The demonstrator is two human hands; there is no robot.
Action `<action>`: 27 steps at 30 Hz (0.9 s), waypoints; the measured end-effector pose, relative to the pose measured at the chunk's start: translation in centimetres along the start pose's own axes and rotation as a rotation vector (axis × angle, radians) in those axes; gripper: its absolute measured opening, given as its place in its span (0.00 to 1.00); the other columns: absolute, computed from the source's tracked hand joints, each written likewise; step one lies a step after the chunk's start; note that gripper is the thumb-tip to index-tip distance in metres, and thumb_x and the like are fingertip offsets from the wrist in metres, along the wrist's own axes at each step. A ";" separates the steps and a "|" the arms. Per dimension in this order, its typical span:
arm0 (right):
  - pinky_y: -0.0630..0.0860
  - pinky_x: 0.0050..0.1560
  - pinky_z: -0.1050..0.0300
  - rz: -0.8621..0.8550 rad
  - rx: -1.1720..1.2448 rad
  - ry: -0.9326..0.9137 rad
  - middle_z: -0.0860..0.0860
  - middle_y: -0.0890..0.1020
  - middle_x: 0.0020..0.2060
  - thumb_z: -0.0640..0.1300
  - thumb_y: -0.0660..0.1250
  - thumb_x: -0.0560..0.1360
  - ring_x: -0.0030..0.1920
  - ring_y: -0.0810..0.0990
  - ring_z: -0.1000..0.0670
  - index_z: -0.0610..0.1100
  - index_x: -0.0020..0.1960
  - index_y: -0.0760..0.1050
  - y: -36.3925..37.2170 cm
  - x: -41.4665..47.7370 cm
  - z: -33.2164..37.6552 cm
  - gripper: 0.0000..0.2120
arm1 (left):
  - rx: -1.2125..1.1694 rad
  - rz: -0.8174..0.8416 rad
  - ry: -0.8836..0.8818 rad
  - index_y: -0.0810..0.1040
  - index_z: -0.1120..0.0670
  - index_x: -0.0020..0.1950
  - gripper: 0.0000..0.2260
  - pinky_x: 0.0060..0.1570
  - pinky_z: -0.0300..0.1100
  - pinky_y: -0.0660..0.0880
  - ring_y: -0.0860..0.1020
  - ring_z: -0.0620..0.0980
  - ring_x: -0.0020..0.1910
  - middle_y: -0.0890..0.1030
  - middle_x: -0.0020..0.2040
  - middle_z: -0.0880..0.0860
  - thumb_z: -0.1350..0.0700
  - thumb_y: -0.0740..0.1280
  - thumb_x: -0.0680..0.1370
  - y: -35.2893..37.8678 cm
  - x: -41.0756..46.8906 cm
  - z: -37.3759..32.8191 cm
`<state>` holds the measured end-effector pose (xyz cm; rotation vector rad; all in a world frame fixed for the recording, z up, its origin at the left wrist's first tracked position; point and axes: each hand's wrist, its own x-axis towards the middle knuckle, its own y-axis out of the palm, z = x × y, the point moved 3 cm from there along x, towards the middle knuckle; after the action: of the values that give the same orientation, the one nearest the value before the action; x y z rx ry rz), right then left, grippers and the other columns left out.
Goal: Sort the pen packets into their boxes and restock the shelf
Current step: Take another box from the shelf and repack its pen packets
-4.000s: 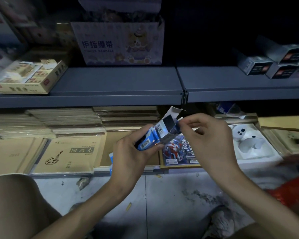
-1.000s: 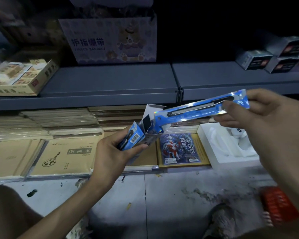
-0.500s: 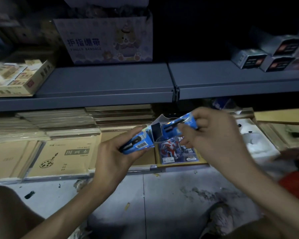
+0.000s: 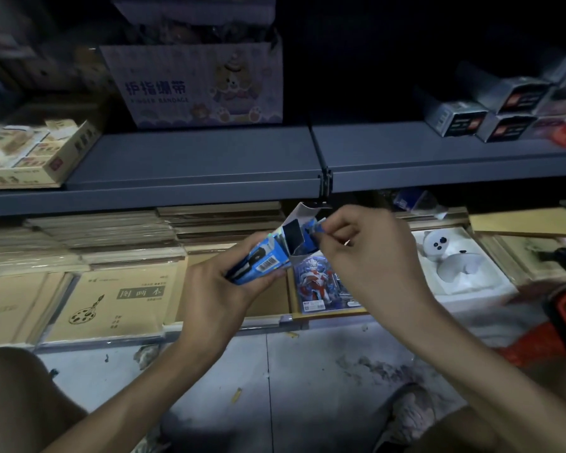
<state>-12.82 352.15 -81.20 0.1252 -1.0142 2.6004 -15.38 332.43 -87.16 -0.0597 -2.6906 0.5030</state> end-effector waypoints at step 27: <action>0.72 0.38 0.59 0.048 0.207 0.084 0.58 0.81 0.28 0.41 0.75 0.75 0.31 0.77 0.59 0.50 0.41 0.87 0.0 1.0 -0.6 0.06 | 0.093 0.005 0.027 0.84 0.45 0.64 0.24 0.45 0.26 0.76 0.82 0.31 0.48 0.84 0.47 0.32 0.55 0.82 0.70 0.3 -0.3 0.1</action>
<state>-13.76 352.82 -81.45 0.0427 -0.7269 2.7238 -15.16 332.60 -87.48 -0.0463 -2.6374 0.6229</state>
